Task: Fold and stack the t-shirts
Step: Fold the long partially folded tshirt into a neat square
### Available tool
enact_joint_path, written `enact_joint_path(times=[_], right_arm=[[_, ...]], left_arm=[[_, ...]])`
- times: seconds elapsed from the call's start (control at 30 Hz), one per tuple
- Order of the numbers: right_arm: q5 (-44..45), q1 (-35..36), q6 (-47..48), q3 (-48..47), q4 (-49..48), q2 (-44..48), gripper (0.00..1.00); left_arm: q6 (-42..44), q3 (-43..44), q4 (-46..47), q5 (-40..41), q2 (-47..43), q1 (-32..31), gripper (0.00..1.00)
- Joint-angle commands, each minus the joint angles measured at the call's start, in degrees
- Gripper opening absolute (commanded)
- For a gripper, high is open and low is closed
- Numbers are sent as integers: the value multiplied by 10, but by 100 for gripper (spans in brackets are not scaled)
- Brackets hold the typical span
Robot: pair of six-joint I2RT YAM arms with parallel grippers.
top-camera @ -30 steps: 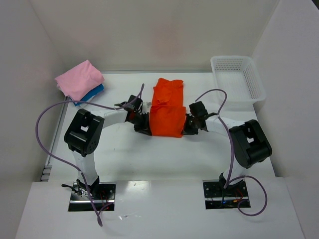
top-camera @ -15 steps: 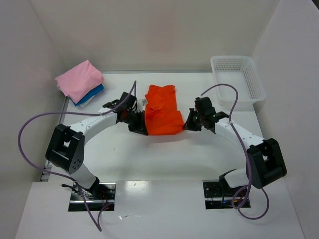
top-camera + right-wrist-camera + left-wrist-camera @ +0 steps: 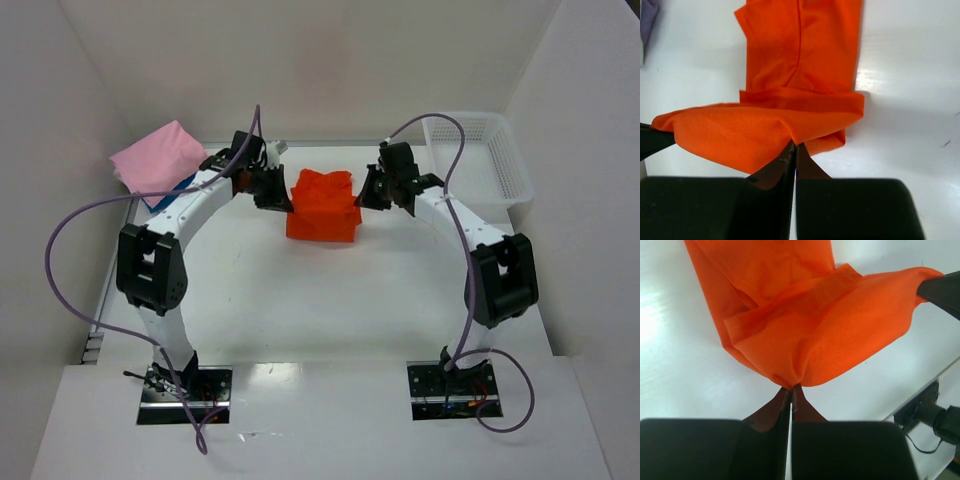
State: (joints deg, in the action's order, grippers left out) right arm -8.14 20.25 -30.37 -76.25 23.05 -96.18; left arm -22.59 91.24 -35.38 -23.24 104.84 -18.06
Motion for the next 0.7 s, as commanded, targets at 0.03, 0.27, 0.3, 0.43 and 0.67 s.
enact_joint_path(times=[0.03,0.27,0.3,0.43,0.67], right_arm=[[0,-21,24,-74,-19,-59,1],[-12,-37,40,-177,-19,-141,5],[-17,-37,40,-187,-19,-151,5],[-23,-43,40,-233,-25,-189,5],[-23,-48,40,-296,-45,-253,5]], left_arm=[[18,95,-16,-1,62,12,0],[33,247,-45,-22,171,34,0],[33,283,-45,-22,192,41,0],[23,346,-51,-28,235,47,0],[11,408,-40,-15,299,52,2]])
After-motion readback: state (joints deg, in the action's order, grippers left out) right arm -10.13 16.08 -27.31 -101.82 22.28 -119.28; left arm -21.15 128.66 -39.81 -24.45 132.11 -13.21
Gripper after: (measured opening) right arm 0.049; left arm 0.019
